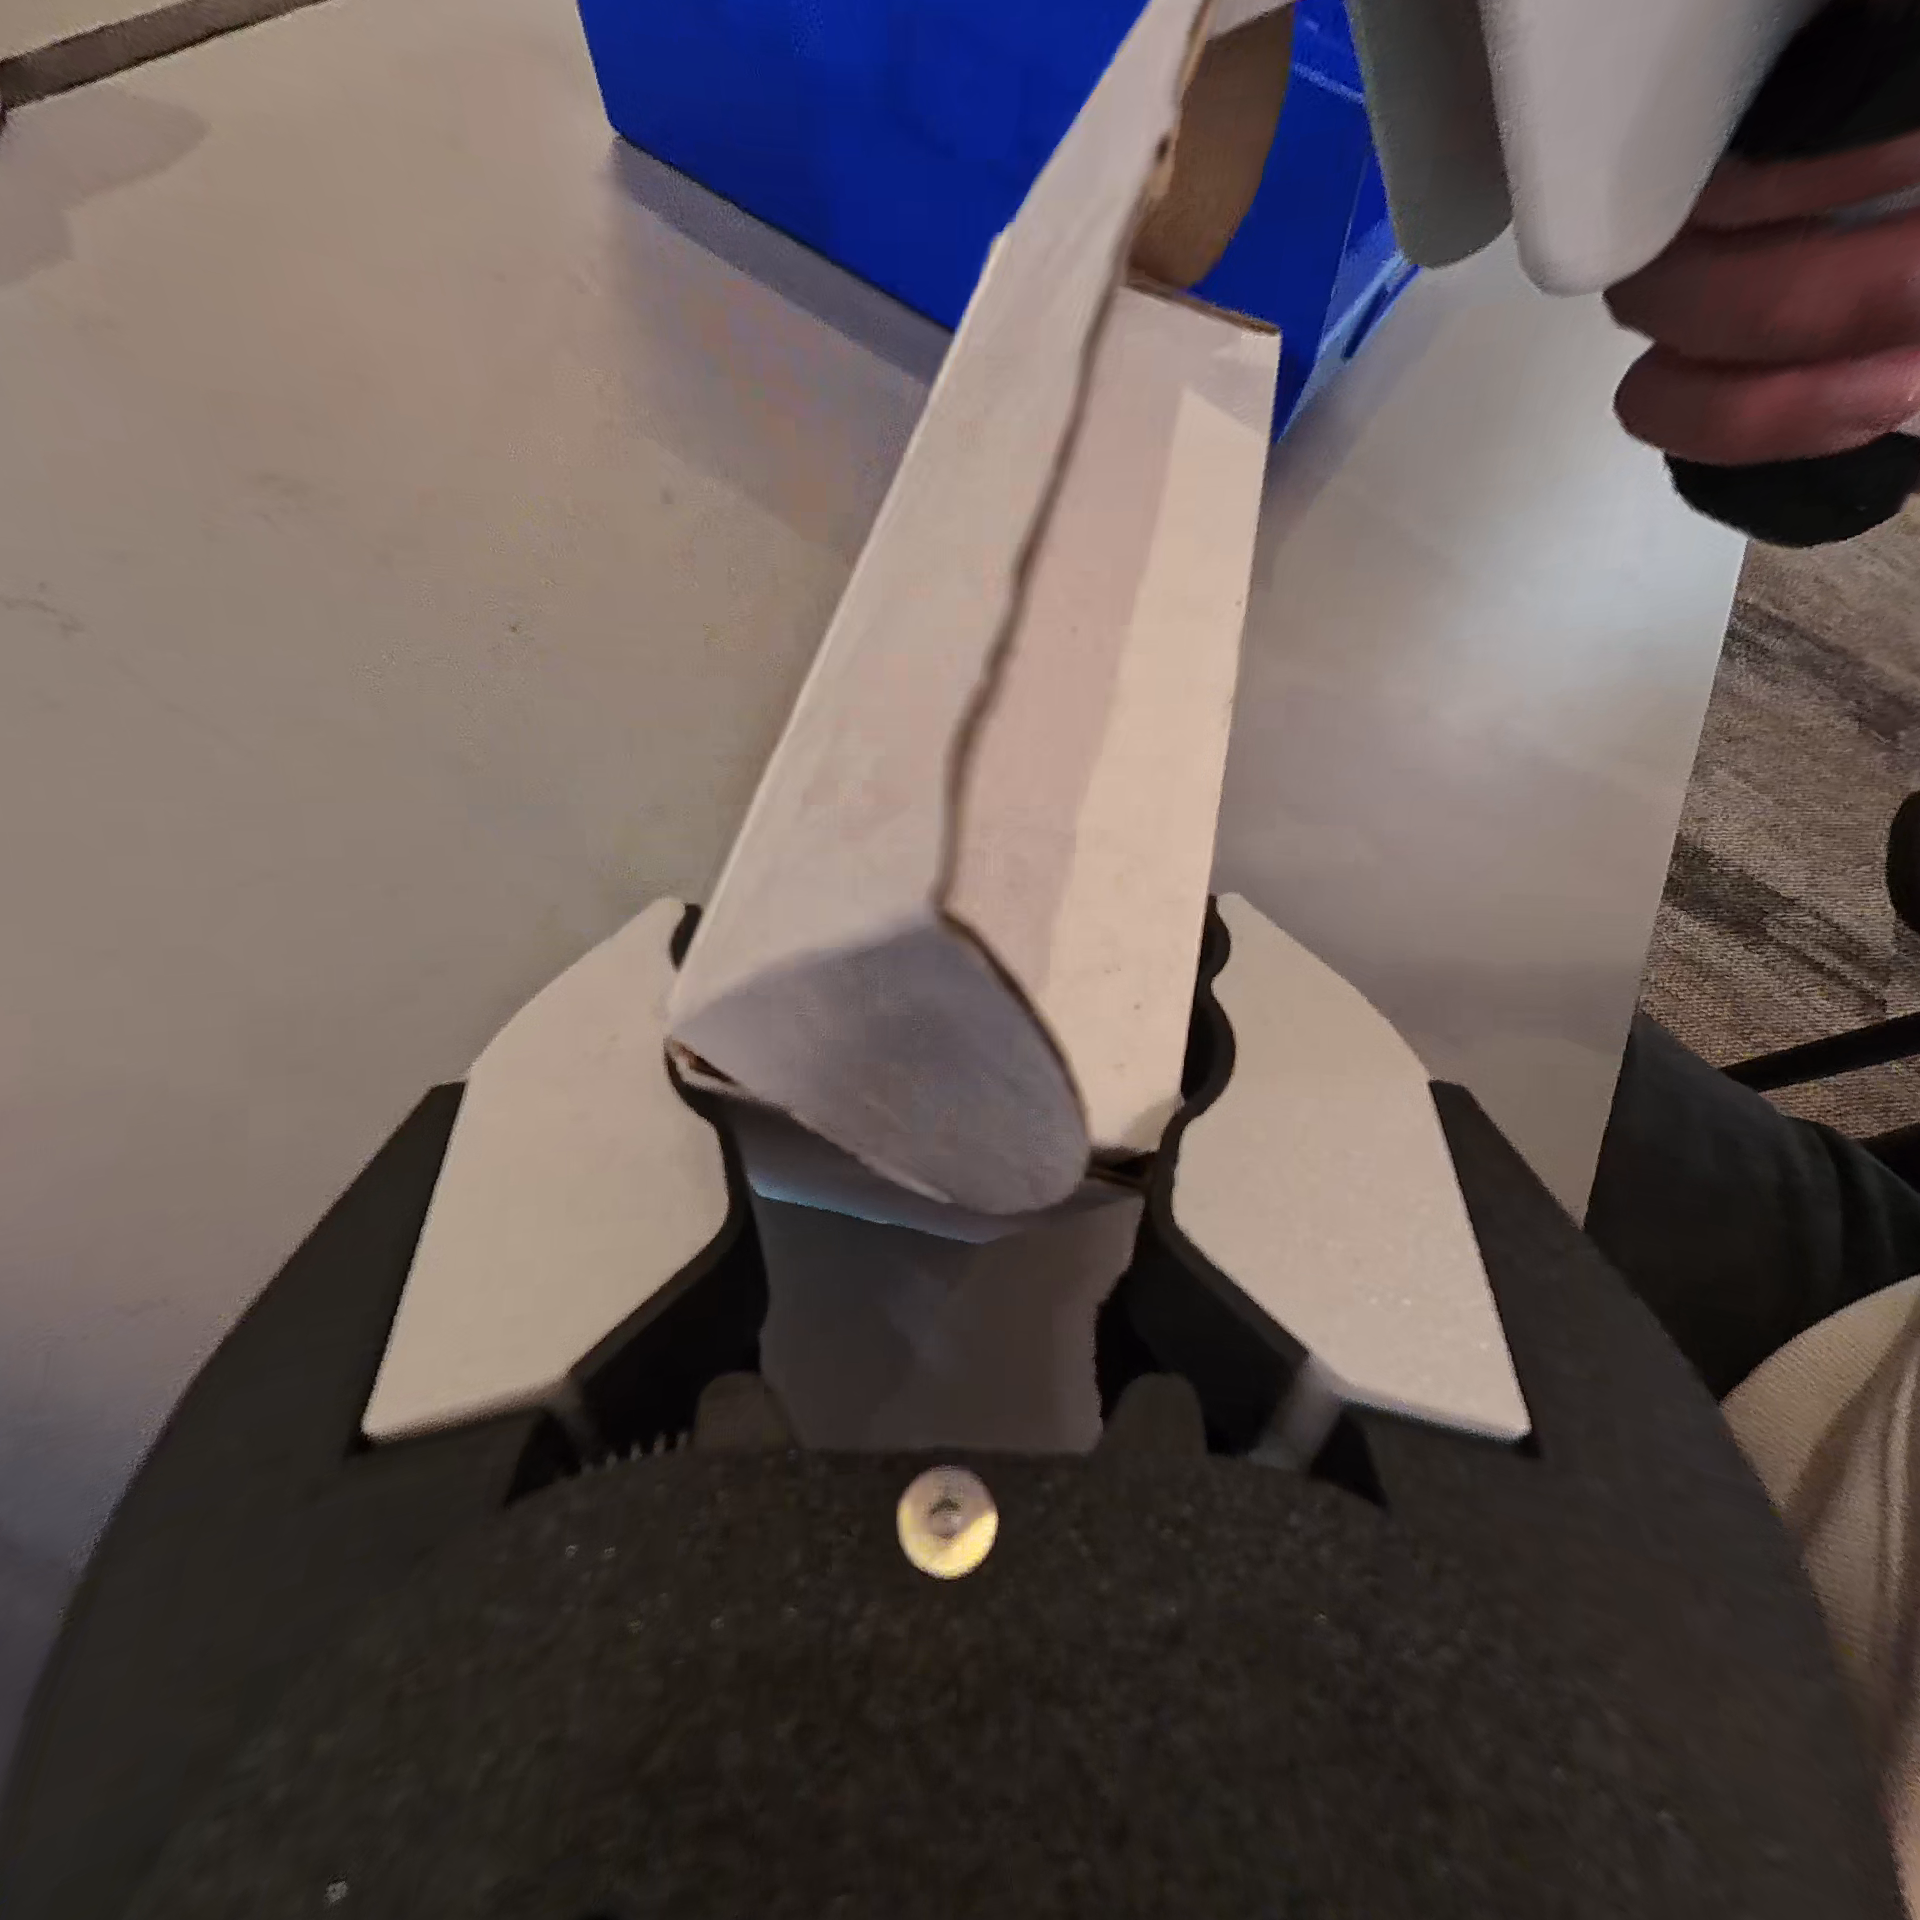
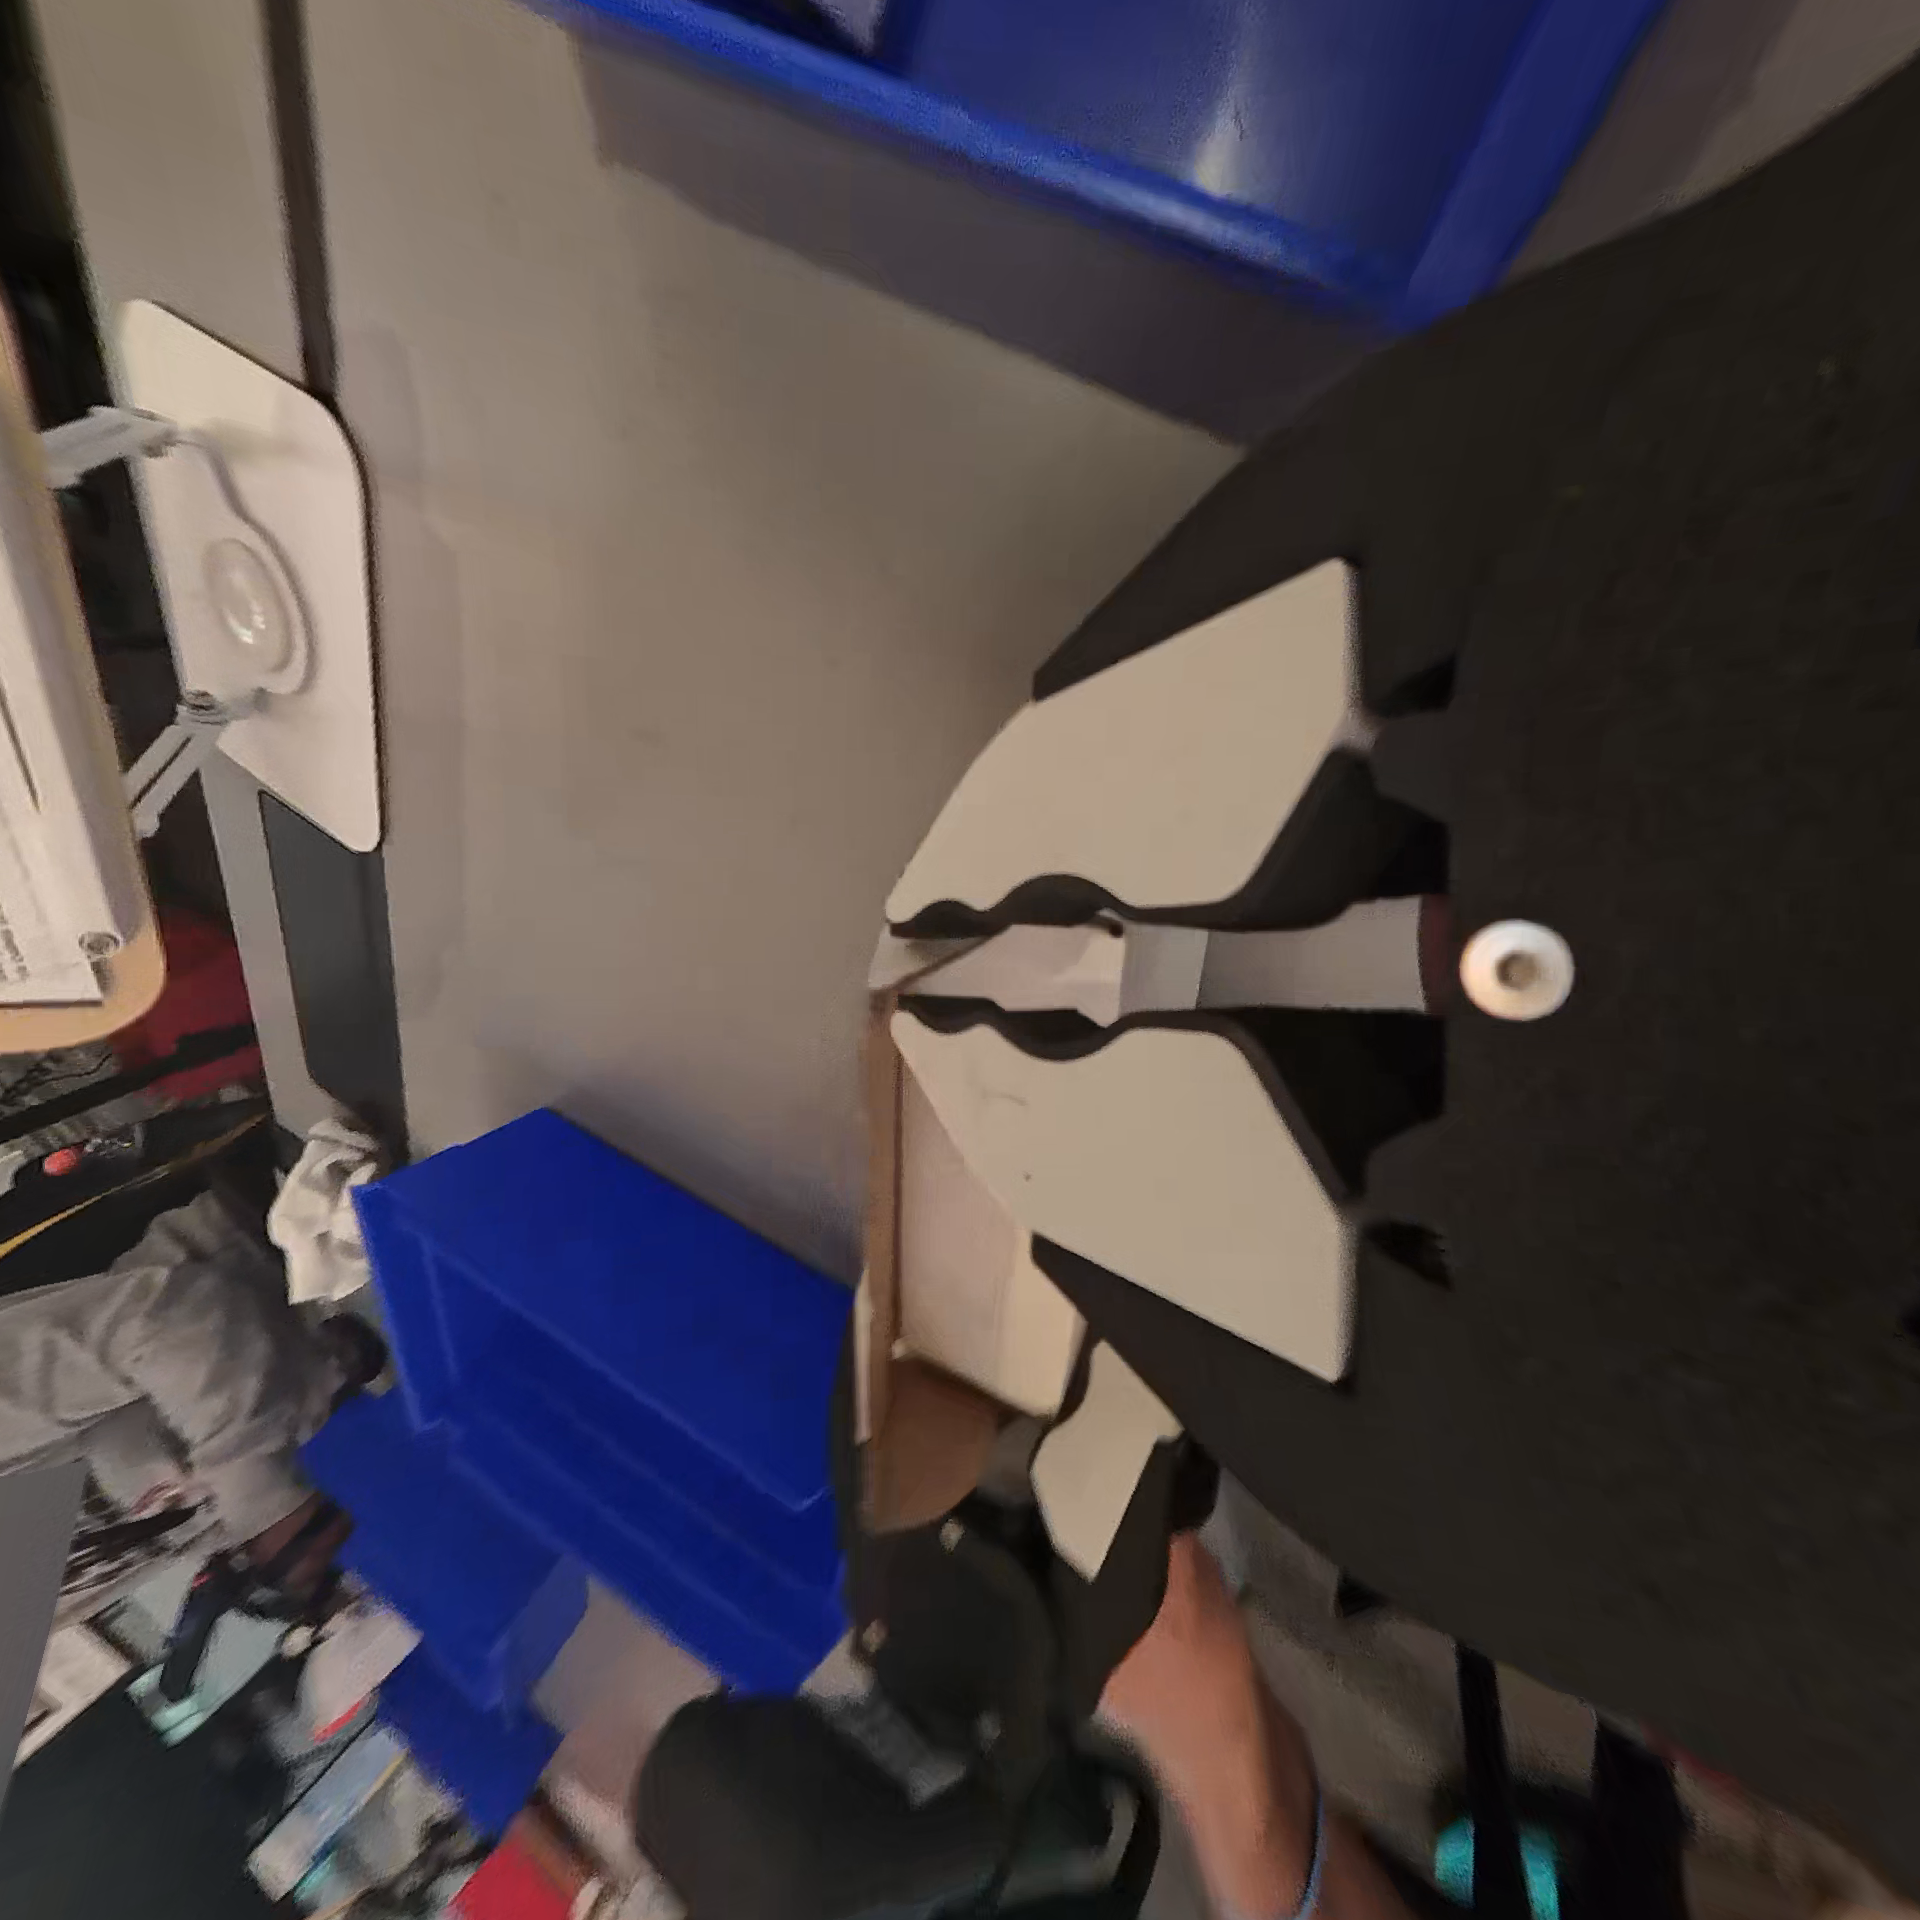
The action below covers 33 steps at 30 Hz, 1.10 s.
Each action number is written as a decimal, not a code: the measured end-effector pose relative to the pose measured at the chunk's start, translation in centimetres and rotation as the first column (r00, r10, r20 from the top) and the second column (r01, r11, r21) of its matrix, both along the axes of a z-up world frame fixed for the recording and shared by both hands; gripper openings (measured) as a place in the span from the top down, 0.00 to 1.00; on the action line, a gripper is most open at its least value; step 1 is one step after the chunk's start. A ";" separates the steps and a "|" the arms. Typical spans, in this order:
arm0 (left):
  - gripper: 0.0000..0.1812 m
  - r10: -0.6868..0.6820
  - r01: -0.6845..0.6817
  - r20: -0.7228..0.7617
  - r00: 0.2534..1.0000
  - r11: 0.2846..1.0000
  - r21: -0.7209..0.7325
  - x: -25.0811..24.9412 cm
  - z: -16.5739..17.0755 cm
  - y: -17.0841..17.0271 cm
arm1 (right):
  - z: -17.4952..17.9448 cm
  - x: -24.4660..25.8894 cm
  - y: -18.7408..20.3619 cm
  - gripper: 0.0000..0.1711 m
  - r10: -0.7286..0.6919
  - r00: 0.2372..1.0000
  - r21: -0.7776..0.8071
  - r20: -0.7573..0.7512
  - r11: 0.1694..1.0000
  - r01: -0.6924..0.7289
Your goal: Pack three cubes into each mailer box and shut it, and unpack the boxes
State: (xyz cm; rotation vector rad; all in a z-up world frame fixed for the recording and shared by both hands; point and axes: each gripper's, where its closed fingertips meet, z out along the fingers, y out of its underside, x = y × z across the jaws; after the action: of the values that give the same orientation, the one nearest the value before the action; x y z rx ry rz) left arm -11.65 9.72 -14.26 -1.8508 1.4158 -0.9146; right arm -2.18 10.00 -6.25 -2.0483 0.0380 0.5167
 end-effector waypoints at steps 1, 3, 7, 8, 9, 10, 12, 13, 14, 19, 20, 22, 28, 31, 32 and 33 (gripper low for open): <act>0.52 0.001 -0.001 -0.001 1.000 1.000 0.000 0.0 0.0 0.0 | -0.3 0.1 -0.2 0.93 -0.005 0.996 0.018 0.085 1.000 0.003; 0.52 0.000 0.000 0.004 1.000 1.000 0.000 0.0 0.0 0.0 | -1.5 0.4 -0.7 0.90 -0.037 0.975 0.034 0.221 0.999 0.030; 0.52 -0.014 0.014 0.011 1.000 1.000 -0.002 0.1 0.1 -0.1 | -2.9 0.9 -0.8 0.88 -0.089 0.965 0.065 0.245 0.995 0.075; 0.52 -0.026 0.026 0.014 1.000 1.000 -0.002 0.1 0.1 -0.1 | -3.1 0.9 -0.6 0.89 -0.086 0.968 0.061 0.234 0.995 0.073; 0.51 -0.038 0.038 0.016 0.999 0.999 -0.003 0.1 0.1 -0.2 | -2.9 1.0 -0.4 0.96 -0.086 0.972 0.065 0.218 0.995 0.074; 0.51 -0.044 0.044 0.014 0.999 0.999 -0.004 0.1 0.1 -0.2 | -2.5 1.1 -0.4 0.96 -0.084 0.974 0.069 0.213 0.995 0.070; 0.51 -0.053 0.052 -0.017 0.998 0.999 -0.004 -0.1 0.0 -0.4 | -2.0 0.8 -0.4 0.98 -0.046 0.969 0.047 0.244 0.998 0.036; 0.51 -0.059 0.058 -0.042 0.997 0.998 -0.013 -0.3 0.0 -0.7 | -1.8 0.8 -0.4 0.99 -0.026 0.960 0.028 0.280 0.999 0.019; 0.52 -0.083 0.081 -0.058 0.995 0.996 -0.035 -0.6 0.2 -1.3 | -1.6 0.7 -0.5 0.99 -0.002 0.947 0.007 0.320 1.000 0.000; 0.57 -0.120 0.121 0.012 0.993 0.992 -0.044 -4.3 6.8 -3.2 | -0.3 1.2 -1.0 0.99 0.134 0.899 -0.108 0.416 0.989 -0.097; 0.59 -0.135 0.136 0.042 0.990 0.990 -0.033 -4.7 8.7 -3.3 | -0.2 1.4 -1.0 0.99 0.163 0.892 -0.120 0.421 0.985 -0.123; 0.59 -0.205 0.206 0.029 0.978 0.979 -0.011 -4.4 11.7 -3.3 | -0.2 1.4 -0.8 0.99 0.246 0.862 -0.141 0.442 0.969 -0.204; 0.64 -0.415 0.428 -0.157 0.896 0.902 0.061 2.6 13.0 0.8 | -1.1 -0.5 0.9 0.99 0.465 0.749 -0.174 0.472 0.882 -0.437; 0.63 -0.598 0.600 -0.260 0.759 0.796 -0.078 4.7 11.0 0.1 | -1.8 -1.3 1.9 0.99 0.470 0.769 -0.150 0.433 0.879 -0.452; 0.63 -0.616 0.620 -0.314 0.723 0.778 -0.099 5.0 10.0 0.2 | -2.0 -1.4 2.1 0.99 0.465 0.776 -0.135 0.426 0.881 -0.453; 0.66 -0.621 0.629 -0.368 0.692 0.769 -0.116 5.2 8.8 0.5 | -2.3 -1.6 2.3 0.99 0.467 0.779 -0.125 0.417 0.879 -0.460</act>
State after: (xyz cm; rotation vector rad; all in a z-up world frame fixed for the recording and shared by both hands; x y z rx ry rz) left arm -6.44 10.26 -5.44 -1.5879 2.3963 -0.8487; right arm -3.81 12.28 -8.51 -2.1460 -0.7580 0.3351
